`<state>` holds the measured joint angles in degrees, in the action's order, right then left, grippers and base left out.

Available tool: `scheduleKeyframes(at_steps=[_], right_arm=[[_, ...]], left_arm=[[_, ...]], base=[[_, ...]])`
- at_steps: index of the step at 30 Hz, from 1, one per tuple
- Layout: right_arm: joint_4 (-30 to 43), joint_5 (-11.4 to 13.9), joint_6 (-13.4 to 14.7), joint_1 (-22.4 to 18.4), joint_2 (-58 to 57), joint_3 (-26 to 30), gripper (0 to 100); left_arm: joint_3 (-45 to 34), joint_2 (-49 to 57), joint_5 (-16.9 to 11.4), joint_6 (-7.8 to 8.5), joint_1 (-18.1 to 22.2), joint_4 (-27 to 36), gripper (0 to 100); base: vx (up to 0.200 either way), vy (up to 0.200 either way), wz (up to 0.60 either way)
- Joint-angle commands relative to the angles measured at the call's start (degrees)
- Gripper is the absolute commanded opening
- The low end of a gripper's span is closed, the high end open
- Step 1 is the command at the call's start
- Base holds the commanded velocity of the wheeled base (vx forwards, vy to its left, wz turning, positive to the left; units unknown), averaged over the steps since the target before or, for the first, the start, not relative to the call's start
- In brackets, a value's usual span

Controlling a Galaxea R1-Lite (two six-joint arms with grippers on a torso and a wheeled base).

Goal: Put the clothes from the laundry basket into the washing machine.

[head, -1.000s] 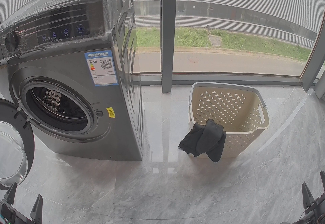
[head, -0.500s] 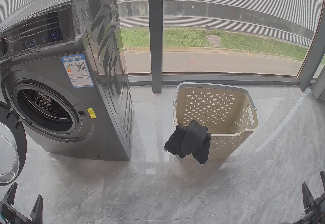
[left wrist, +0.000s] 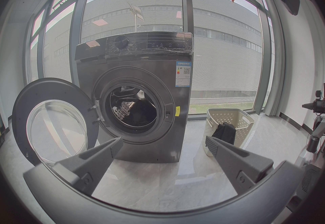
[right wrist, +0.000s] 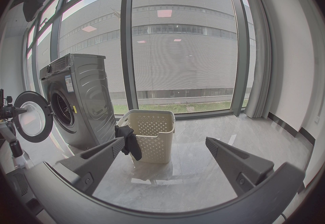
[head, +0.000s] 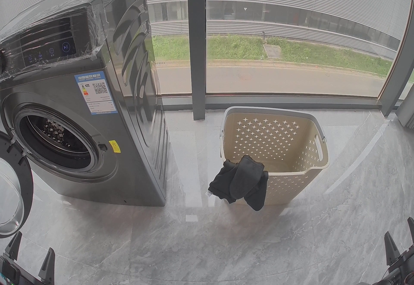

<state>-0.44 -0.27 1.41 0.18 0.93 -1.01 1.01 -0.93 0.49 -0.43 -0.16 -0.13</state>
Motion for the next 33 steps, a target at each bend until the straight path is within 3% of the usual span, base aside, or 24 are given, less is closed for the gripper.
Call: scheduleKeyframes(at_steps=[1, 9, 12, 14, 16, 18, 22, 25, 33], right_arm=[[0.0, 0.0, -0.01, -0.01, -0.93, 1.01, 100], [-0.09, 0.0, -0.01, -0.01, -0.93, 1.01, 100], [0.0, 0.0, -0.01, -0.01, -0.93, 1.01, 100], [0.0, 0.0, -0.01, -0.01, -0.93, 1.01, 100], [0.0, 0.0, -0.01, -0.01, -0.93, 1.01, 100], [0.0, 0.0, -0.01, -0.01, -0.93, 1.01, 100], [0.0, 0.0, -0.01, -0.01, -0.93, 1.01, 100], [0.0, 0.0, 0.08, -0.01, -0.93, 1.01, 100], [0.0, 0.0, -0.01, -0.01, -0.93, 1.01, 100]], left_arm=[[-0.92, 0.93, 0.04, -0.01, -0.02, -0.04, 100], [-0.92, 0.93, 0.57, -0.45, -0.02, -0.04, 100], [-0.92, 0.93, 0.3, 1.13, 0.16, 0.05, 100], [-1.01, 0.93, 0.39, 0.08, -0.02, -0.04, 100], [-0.92, 0.93, 0.39, 0.08, -0.02, -0.04, 100], [-0.92, 0.93, 0.13, 1.22, -0.02, 0.05, 100], [-0.92, 0.93, 0.57, -0.45, -0.02, -0.04, 100], [-0.92, 0.93, 0.13, 0.25, -0.02, -0.13, 100], [-0.92, 0.93, -0.05, -0.01, -0.02, -0.04, 100]], base=[[0.0, 0.0, 0.0], [0.0, 0.0, 0.0], [0.0, -0.133, 0.0], [0.0, -0.1, 0.0], [0.0, 0.0, 0.0], [0.0, 0.0, 0.0], [0.0, 0.0, 0.0], [0.0, 0.0, 0.0], [0.0, 0.0, 0.0]])
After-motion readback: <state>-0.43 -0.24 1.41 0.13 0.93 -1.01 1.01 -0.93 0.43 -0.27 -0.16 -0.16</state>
